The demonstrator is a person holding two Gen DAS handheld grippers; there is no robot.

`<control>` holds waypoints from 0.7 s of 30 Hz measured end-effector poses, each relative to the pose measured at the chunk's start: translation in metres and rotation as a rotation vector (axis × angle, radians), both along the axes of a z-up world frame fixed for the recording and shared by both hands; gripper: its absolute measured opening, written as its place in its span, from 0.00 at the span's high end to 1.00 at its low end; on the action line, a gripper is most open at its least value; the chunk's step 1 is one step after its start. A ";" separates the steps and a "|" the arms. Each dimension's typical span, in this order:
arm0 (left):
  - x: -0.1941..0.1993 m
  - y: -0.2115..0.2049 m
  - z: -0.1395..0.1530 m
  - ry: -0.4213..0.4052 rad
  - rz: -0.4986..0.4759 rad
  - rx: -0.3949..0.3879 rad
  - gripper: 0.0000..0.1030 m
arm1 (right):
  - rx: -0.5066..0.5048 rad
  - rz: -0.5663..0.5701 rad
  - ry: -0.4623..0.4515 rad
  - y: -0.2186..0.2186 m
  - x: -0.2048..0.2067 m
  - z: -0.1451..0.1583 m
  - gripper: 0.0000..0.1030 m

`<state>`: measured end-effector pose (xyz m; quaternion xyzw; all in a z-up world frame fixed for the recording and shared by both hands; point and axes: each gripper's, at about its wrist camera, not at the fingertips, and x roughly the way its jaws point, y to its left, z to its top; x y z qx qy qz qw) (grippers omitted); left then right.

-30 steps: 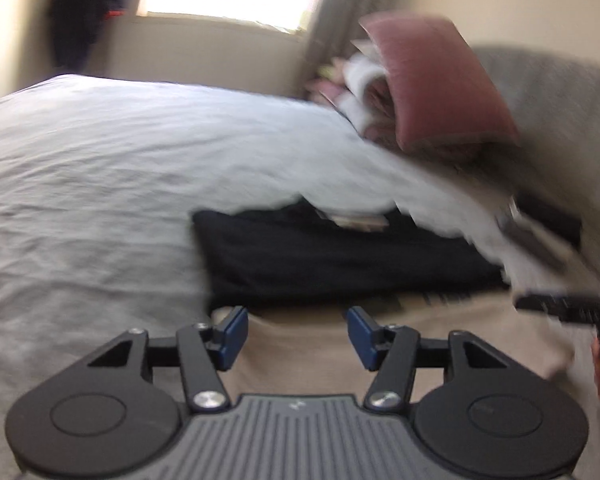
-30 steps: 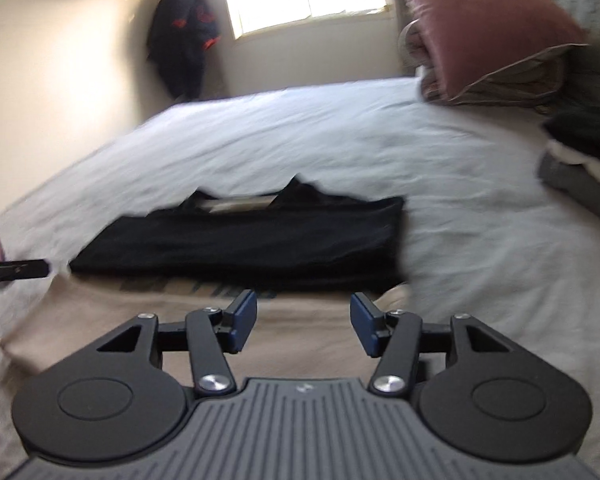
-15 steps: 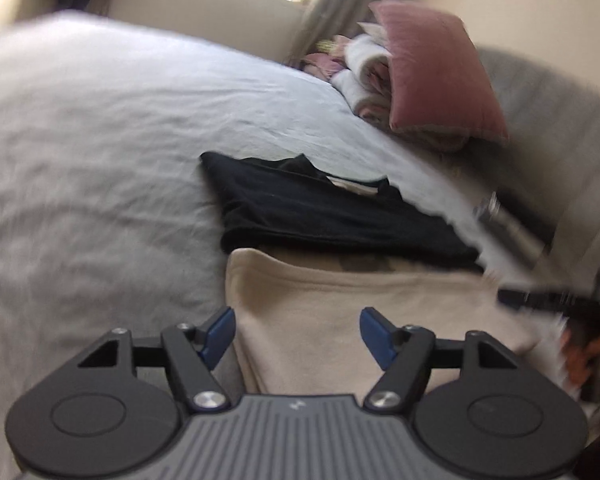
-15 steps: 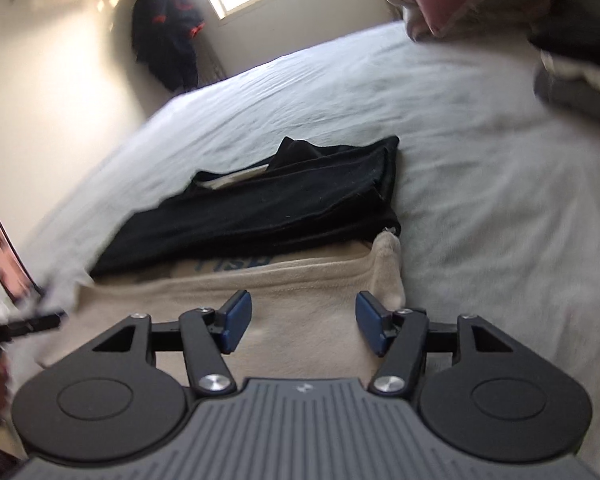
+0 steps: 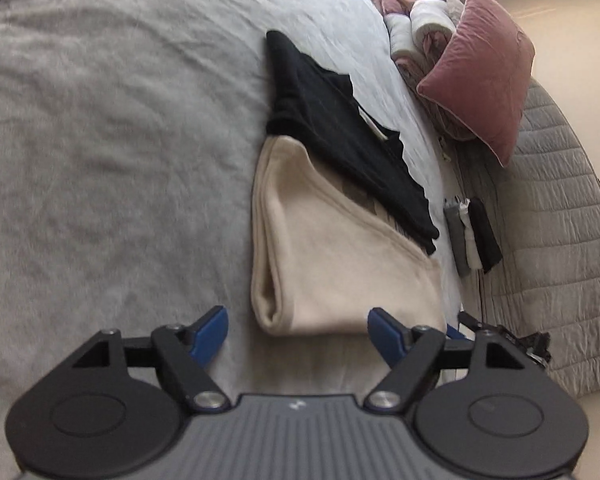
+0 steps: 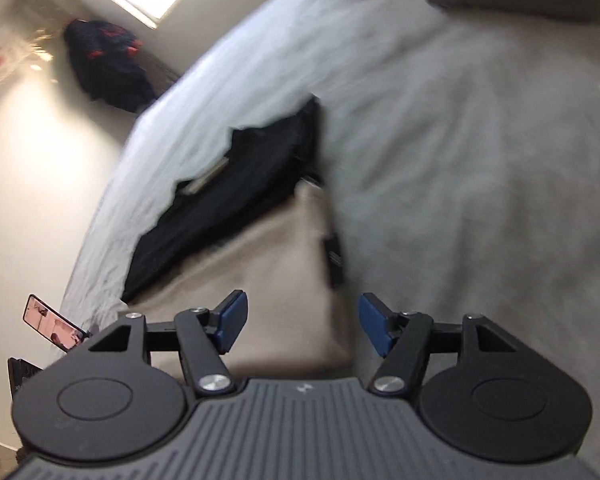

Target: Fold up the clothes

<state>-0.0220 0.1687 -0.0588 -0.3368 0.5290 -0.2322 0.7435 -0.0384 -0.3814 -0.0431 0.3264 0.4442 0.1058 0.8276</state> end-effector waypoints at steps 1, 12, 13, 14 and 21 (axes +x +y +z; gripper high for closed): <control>-0.001 -0.001 0.000 0.013 -0.012 -0.004 0.25 | 0.017 0.009 0.041 -0.003 0.000 -0.004 0.36; 0.001 -0.008 -0.025 0.101 0.026 -0.144 0.28 | 0.273 0.058 0.134 -0.014 -0.003 -0.032 0.35; 0.002 -0.010 -0.025 0.097 0.028 -0.147 0.29 | 0.271 0.061 0.129 -0.012 -0.002 -0.031 0.34; 0.002 -0.011 -0.026 0.094 0.030 -0.150 0.29 | 0.270 0.066 0.123 -0.010 -0.001 -0.031 0.34; 0.005 -0.012 -0.028 0.099 0.061 -0.168 0.39 | 0.307 0.048 0.112 -0.007 0.004 -0.033 0.35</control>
